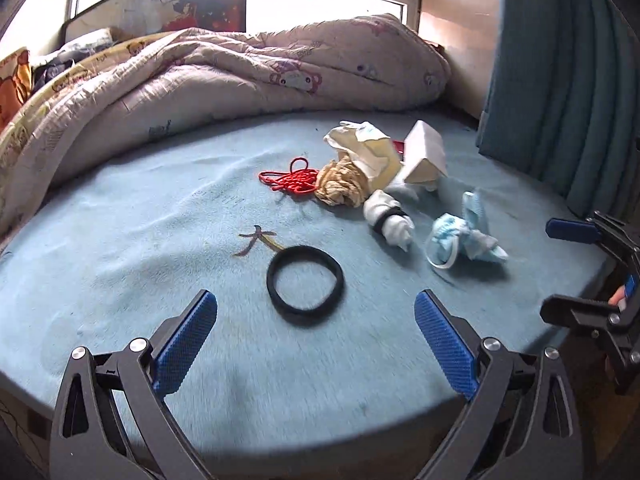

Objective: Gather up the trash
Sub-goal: 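Grasp the black hair tie with the left tool while the right tool grasps the blue mask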

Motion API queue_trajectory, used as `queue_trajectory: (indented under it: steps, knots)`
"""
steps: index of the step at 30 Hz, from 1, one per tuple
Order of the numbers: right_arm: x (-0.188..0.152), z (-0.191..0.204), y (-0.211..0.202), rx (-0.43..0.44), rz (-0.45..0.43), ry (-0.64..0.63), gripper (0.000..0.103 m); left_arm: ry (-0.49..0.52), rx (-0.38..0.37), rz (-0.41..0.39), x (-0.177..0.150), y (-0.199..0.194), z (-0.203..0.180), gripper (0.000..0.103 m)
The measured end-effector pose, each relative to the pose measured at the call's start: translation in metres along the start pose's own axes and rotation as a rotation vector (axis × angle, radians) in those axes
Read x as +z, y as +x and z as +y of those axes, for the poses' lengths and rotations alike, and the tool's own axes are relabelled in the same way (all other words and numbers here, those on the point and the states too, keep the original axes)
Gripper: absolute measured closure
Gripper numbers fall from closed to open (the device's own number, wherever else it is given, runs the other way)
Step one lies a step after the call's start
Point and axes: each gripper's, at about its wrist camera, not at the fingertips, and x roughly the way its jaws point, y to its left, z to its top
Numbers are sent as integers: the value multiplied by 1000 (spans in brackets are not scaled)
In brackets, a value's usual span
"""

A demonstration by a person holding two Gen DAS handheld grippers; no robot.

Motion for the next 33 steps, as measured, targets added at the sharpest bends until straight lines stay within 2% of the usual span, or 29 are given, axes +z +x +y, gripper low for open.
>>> queue_trajectory:
  steps: [3,4,5,6,8,16,21,23,27,29,33]
  knots:
    - [5,-3,9,6,4,-5,5,-21,4,9,6,17,8,7]
    - [6,-4,11,6,3,-7,5,-19,4,18,7,23,9,14]
    - [8,-5,13,6,2,-9,5,-14,1,31,8,28,10,28]
    - [10,-7,15,6,1,-9,5,-6,3,49,8,34,10,35]
    - [12,-10,19,6,-1,-7,5,30,25,35,9,38,7,44]
    - [14,-26,42,-8,36,67,5,50,-22,43,10,38,1,73]
    - [17,-18,44,4,25,34,6,51,-20,46,8,32,1,77]
    - [18,-14,45,12,23,17,17,42,-22,39,7,28,3,77]
    - [20,-7,52,19,39,-13,29,37,-22,24,7,18,5,77]
    - [19,-6,58,21,59,-14,43,38,-20,21,7,15,6,77]
    - [18,-5,64,13,56,-23,48,39,-18,23,3,10,7,77]
